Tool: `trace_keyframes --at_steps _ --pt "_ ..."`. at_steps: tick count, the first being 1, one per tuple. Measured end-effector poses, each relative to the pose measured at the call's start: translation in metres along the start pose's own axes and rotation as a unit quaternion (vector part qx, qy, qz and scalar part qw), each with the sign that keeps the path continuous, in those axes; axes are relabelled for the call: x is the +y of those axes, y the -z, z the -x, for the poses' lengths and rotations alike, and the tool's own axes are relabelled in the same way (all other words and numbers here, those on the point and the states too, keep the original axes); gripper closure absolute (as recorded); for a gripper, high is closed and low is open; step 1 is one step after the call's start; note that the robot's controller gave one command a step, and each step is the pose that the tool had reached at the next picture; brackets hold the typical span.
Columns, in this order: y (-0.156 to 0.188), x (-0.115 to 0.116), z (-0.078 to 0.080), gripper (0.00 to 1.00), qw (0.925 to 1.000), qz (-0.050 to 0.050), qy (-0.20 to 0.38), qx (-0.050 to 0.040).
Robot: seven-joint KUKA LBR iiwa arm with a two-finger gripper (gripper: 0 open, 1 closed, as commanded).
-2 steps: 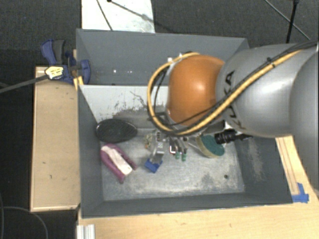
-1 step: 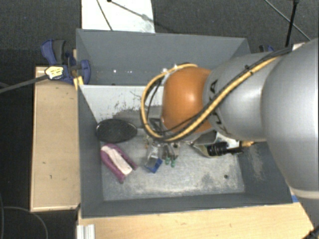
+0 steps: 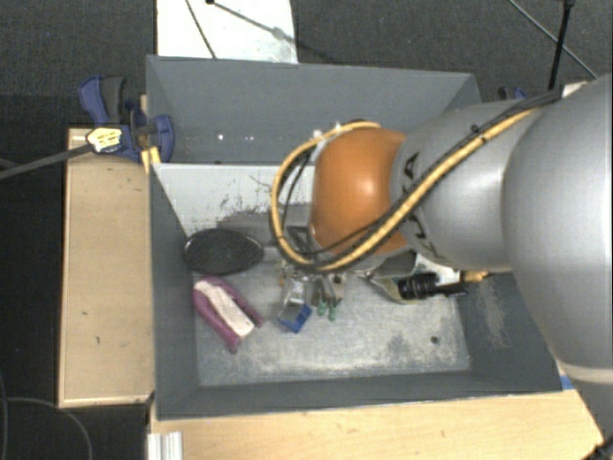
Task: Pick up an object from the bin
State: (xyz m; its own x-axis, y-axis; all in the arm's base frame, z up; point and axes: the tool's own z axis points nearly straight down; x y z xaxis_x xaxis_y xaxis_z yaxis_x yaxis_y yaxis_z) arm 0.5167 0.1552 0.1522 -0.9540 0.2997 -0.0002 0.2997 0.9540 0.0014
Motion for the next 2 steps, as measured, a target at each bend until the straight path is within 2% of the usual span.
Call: trace_keyframes --at_steps 2 --pt "0.0000 0.0000 0.0000 1.00 1.0000 0.000 -0.001 -0.0001"
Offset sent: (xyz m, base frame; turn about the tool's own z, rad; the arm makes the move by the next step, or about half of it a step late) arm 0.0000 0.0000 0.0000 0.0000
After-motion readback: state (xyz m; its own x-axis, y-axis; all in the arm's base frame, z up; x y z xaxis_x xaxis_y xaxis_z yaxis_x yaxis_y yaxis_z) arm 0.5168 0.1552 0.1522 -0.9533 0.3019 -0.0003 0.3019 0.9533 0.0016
